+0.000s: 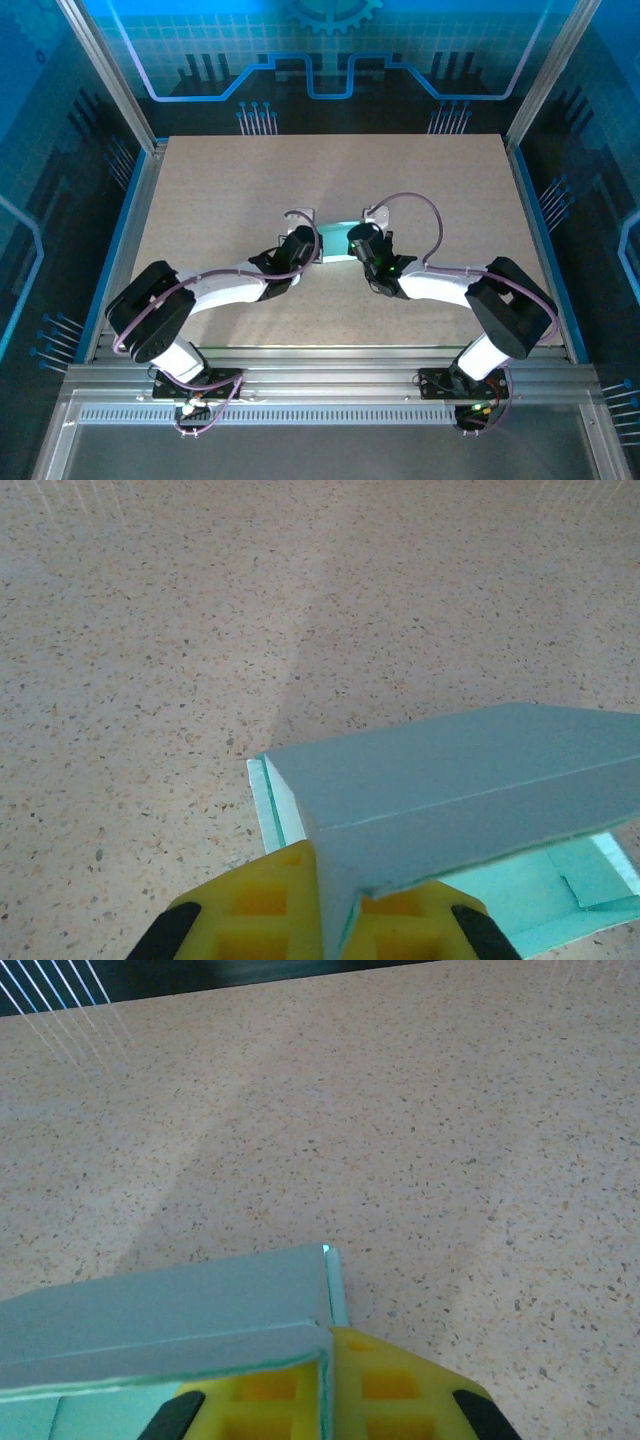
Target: Fold the paper box
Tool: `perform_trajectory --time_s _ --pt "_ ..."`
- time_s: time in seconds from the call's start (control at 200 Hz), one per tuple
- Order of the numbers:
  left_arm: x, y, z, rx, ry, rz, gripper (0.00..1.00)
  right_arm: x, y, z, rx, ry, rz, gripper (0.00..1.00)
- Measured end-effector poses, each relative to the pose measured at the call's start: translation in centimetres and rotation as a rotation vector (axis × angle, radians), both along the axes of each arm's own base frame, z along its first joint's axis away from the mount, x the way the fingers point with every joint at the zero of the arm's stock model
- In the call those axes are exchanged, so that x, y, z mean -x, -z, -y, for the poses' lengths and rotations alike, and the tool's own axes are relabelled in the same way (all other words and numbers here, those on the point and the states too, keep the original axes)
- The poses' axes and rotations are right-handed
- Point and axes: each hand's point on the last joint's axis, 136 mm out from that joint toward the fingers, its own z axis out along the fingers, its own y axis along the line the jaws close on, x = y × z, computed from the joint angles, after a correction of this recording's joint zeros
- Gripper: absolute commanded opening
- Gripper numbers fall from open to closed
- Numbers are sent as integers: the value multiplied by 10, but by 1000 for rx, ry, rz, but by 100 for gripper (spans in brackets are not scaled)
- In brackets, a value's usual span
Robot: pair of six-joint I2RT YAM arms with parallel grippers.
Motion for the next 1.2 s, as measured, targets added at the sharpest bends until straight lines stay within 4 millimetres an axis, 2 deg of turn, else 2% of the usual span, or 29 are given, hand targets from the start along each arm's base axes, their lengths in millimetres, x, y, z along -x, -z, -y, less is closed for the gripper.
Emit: perform_trajectory --time_s 0.165,0.415,0.465,0.585,0.76,0.961,1.066,1.201 --pt "4 1 1 -2 -11 28 0 3 2 -1 -10 -7 17 0" --pt "11 15 -4 1 -39 43 0 16 14 -6 24 -31 11 0" --pt "11 16 -5 6 -42 46 0 17 15 -6 28 -35 8 3" --pt "11 15 -5 13 -47 57 0 17 15 -7 39 -46 9 18" --pt "11 8 3 44 -32 84 0 21 16 -12 56 -88 -8 49" --pt "11 3 7 65 -24 100 0 32 -3 -17 21 -170 11 74" --pt "11 3 8 63 -19 101 0 44 -11 -19 -4 -233 16 84" --pt "9 5 10 59 -18 98 0 60 -22 -11 -34 -269 22 89"
